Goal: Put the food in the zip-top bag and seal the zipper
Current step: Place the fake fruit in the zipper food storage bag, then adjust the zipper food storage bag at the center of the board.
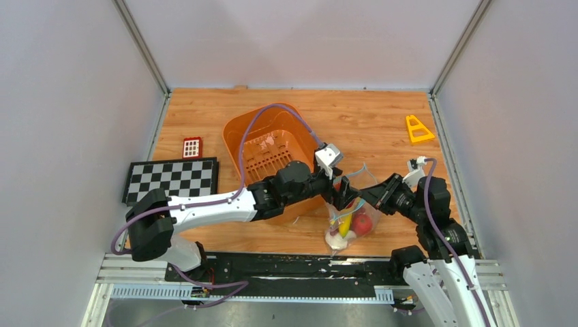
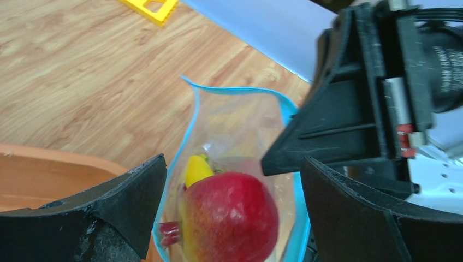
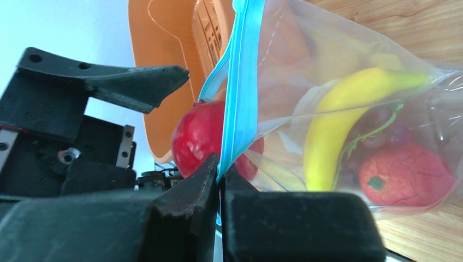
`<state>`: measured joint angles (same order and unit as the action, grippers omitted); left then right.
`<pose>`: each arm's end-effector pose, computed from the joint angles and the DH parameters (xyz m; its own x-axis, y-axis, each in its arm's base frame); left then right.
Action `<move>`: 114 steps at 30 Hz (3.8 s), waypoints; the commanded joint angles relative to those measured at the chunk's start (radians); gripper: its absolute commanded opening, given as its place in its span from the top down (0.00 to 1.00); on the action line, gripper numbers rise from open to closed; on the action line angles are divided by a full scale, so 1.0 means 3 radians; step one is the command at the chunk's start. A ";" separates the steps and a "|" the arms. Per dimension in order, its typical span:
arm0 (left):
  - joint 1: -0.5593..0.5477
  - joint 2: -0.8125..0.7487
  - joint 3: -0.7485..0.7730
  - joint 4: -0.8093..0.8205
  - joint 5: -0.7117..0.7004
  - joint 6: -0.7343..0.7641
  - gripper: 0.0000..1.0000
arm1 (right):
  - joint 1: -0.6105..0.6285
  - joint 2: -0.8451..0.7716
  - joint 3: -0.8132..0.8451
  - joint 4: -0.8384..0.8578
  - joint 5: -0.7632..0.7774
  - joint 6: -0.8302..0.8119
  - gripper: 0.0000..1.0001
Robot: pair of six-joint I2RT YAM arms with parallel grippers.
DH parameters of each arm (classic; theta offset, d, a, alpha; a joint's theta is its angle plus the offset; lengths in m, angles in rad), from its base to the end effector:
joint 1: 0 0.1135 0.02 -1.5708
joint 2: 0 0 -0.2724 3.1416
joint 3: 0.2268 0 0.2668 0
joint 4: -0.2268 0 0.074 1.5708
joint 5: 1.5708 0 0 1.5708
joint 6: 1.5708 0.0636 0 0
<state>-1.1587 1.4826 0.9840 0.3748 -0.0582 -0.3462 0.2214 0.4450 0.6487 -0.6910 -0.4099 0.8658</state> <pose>0.1594 -0.3554 0.2962 -0.3491 -0.0472 -0.9359 0.8219 0.4643 -0.3300 0.1247 0.0540 0.2801 -0.7111 0.5560 -0.4305 -0.0052 0.6080 0.7939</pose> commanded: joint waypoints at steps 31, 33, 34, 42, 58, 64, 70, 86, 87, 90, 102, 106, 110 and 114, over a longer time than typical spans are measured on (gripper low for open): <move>0.0171 0.0226 0.0925 -0.1898 -0.0103 0.0437 0.45 | 0.0006 0.0186 0.0307 -0.0091 -0.0044 -0.0391 0.93; 0.0171 0.0272 0.0968 -0.1947 -0.0094 0.0469 0.46 | 0.0010 0.0189 0.0305 -0.0080 -0.0045 -0.0391 0.93; 0.0168 0.0289 0.0975 -0.1941 -0.0076 0.0480 0.47 | 0.0006 0.0196 0.0306 -0.0076 -0.0045 -0.0392 0.93; 0.0171 0.0316 0.1045 -0.1951 -0.0062 0.0525 0.81 | 0.0008 0.0203 0.0305 -0.0069 -0.0016 -0.0425 0.93; 0.0172 0.0148 0.1282 -0.2139 -0.0177 0.0657 0.99 | 0.0008 0.0572 0.0708 -0.0199 0.0115 -0.0926 0.93; 0.0178 0.0301 0.1275 -0.2129 -0.0146 0.0653 0.94 | 0.0008 0.0736 0.0676 -0.0193 -0.0055 -0.1036 0.93; 0.0185 0.0579 0.1371 -0.2229 -0.0295 0.0622 0.89 | 0.0008 0.1027 0.0762 -0.0270 -0.0062 -0.1243 0.94; 0.0186 0.0344 0.1173 -0.1961 -0.0265 0.0580 0.91 | 0.0020 0.0990 0.0684 -0.0315 -0.0178 -0.1041 0.69; 0.0182 0.0330 0.1162 -0.1942 -0.0262 0.0573 0.91 | 0.0041 0.0979 0.0655 -0.0279 -0.0205 -0.0997 0.70; 0.0189 0.0286 0.1129 -0.1896 -0.0277 0.0551 0.93 | 0.0188 0.0959 0.0596 -0.0156 -0.0218 -0.0832 0.73; 0.0222 0.0130 0.1145 -0.1977 -0.0413 0.0699 0.50 | 0.0479 0.1018 0.1051 -0.0507 -0.0061 -0.1145 1.00; 0.0310 0.0029 0.1137 -0.2050 -0.0279 0.0691 0.18 | 0.0481 0.1256 0.1312 -0.0881 0.0084 -0.1425 1.00; 0.0466 -0.0227 0.1043 -0.2051 -0.0095 0.0578 0.07 | 0.0481 0.1319 0.1418 -0.1023 0.0269 -0.1568 1.00; 0.0814 -0.0344 0.0942 -0.2204 -0.0087 0.0500 0.00 | 0.0484 0.1284 0.1578 -0.0929 0.0106 -0.1664 1.00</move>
<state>-1.0019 1.4342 1.2903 -0.2672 -0.1047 -0.1608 0.3599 0.8494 1.0313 -0.9764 -0.3656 0.4362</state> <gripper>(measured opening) 0.987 0.016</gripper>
